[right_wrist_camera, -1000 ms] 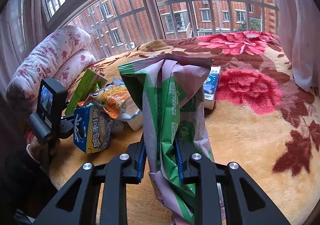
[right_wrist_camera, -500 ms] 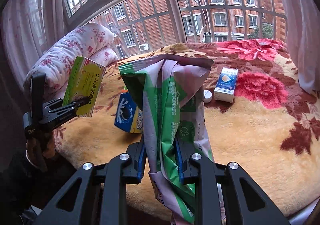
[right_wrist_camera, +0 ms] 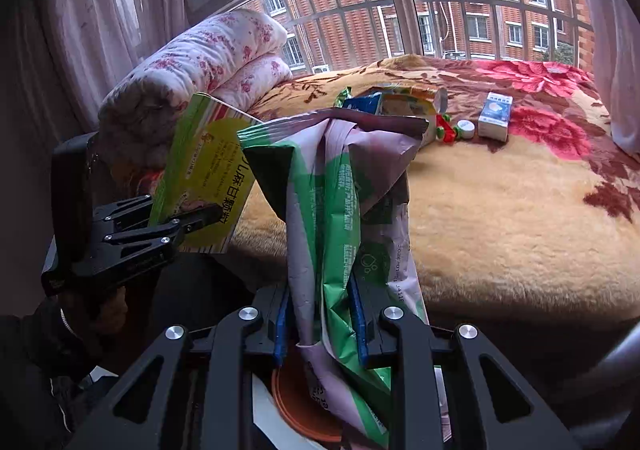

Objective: Collect trash
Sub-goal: 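Lower both grippers over the orange bucket and release the box and bag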

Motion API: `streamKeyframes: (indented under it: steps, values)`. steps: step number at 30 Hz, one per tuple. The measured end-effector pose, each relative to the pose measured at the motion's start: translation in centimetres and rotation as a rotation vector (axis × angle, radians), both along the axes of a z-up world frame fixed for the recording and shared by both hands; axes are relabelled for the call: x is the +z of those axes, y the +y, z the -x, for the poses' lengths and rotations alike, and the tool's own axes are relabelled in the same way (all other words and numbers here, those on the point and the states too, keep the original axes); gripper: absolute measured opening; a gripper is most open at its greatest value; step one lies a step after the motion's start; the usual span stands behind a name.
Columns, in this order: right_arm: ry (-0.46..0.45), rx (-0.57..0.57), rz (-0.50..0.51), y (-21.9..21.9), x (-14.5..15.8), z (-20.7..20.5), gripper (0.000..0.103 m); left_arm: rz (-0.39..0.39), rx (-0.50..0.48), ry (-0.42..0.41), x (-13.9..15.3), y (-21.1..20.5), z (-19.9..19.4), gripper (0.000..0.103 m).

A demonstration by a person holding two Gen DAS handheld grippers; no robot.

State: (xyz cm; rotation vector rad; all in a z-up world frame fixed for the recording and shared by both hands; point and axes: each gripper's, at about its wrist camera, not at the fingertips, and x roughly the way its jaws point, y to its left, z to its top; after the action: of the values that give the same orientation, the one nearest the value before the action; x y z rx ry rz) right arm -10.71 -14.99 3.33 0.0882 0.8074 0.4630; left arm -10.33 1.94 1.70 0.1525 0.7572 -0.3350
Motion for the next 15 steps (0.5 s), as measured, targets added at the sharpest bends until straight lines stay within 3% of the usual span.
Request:
streamKeyframes:
  steps: [6, 15]
  values:
    - [0.103, 0.037, -0.001, 0.9, -3.7, 2.6, 0.024, -0.057, -0.071, 0.096, -4.0, -0.9, 3.2, 0.028]
    - [0.267, 0.046, 0.004, 1.6, -10.4, 2.1, 0.024, -0.087, -0.117, 0.338, -11.3, -1.2, 2.4, 0.028]
